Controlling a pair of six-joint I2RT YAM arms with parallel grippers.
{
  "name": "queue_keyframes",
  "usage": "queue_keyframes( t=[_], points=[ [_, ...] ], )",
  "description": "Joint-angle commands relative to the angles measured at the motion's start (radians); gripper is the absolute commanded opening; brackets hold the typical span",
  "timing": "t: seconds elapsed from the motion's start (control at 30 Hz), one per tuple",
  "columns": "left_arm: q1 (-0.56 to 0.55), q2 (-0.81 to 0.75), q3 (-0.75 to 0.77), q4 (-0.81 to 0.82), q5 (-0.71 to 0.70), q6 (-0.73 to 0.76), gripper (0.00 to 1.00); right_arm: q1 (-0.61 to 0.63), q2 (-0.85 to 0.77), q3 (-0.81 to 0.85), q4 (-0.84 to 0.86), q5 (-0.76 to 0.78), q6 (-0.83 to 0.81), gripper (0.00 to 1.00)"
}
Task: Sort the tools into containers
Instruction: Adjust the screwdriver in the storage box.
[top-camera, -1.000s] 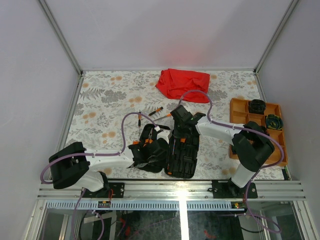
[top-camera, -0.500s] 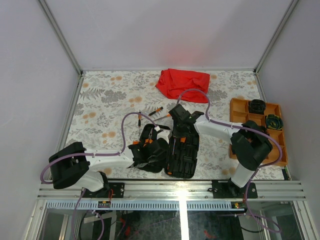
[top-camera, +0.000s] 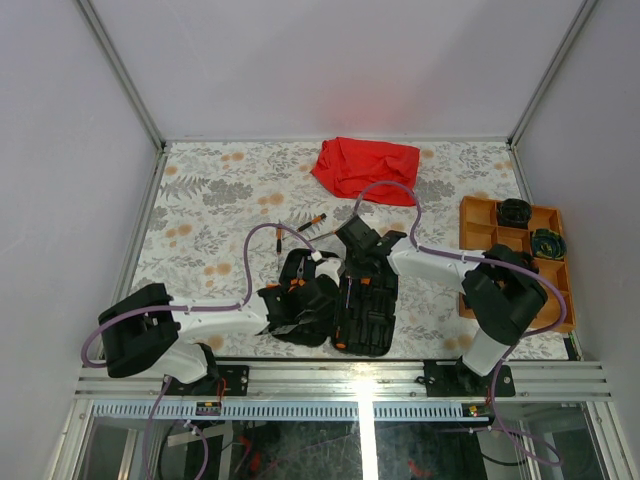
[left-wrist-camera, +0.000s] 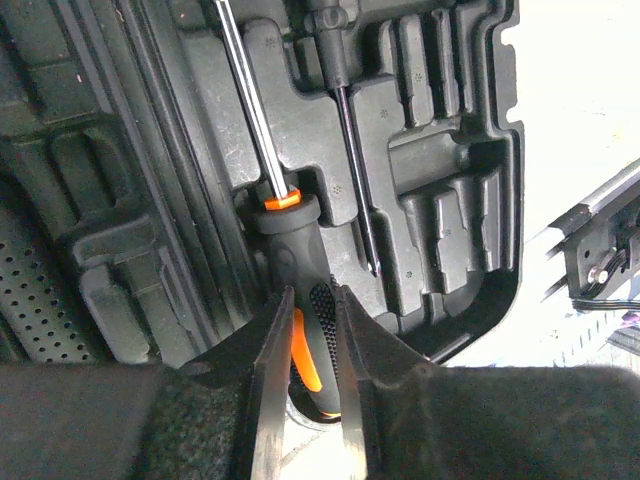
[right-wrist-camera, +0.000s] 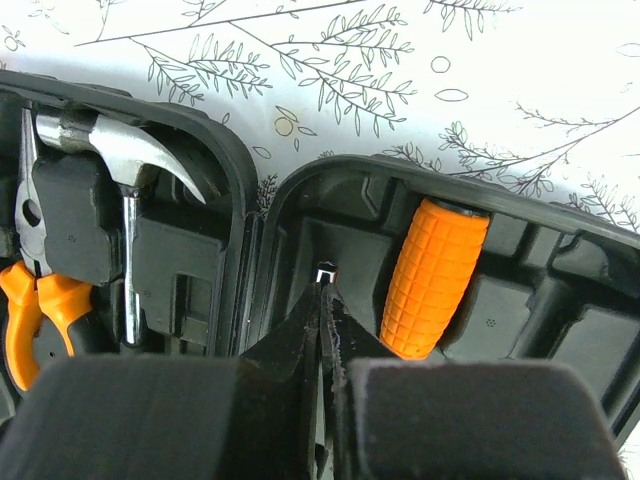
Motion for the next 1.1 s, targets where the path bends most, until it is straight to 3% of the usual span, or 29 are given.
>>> queue_keyframes(
  t=[0.0,0.57,0.7,1.07],
  points=[
    [-0.008,0.077,0.002,-0.088,-0.012,0.004,0.15,0.05,0.119,-0.104,-0.037,-0.065,0.04,0.0],
    [-0.009,0.257,0.081,-0.311,-0.009,-0.012,0.05,0.055,0.133,-0.152,-0.011,-0.094,0.049,0.0],
    [-0.011,0.296,0.101,-0.38,-0.011,-0.007,0.0,0.055,0.134,-0.144,-0.035,-0.089,0.04,0.0],
    [-0.015,0.374,0.155,-0.529,-0.008,0.024,0.0,0.055,0.251,-0.029,-0.173,-0.119,-0.043,0.0]
  ],
)
